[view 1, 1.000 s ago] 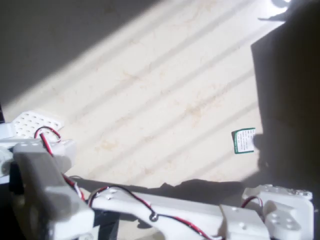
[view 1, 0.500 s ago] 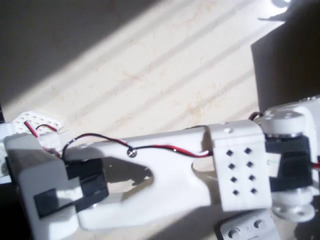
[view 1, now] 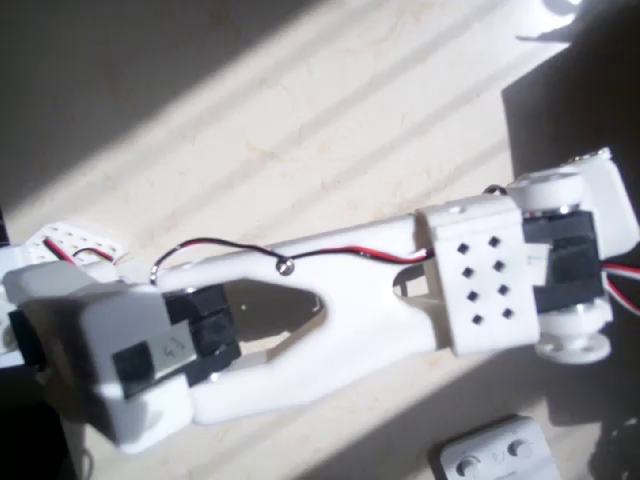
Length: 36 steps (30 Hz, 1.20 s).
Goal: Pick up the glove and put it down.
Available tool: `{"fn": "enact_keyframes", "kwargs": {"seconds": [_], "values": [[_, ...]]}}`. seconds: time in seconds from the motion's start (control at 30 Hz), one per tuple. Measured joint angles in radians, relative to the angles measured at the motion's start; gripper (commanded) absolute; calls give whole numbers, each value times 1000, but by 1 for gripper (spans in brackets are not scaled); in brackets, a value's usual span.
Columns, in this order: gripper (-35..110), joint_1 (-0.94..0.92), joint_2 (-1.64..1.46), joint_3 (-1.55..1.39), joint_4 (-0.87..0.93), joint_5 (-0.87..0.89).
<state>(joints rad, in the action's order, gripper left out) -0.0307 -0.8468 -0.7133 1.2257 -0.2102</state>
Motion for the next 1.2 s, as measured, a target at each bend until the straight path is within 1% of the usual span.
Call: {"fn": "enact_keyframes", "kwargs": {"seconds": [0.93,1.07,1.2], "values": [[1,-14,-31,-9,3,0],[1,-14,-164,-123,-34,0],[1,-14,-345,-319,-130,0]]}}
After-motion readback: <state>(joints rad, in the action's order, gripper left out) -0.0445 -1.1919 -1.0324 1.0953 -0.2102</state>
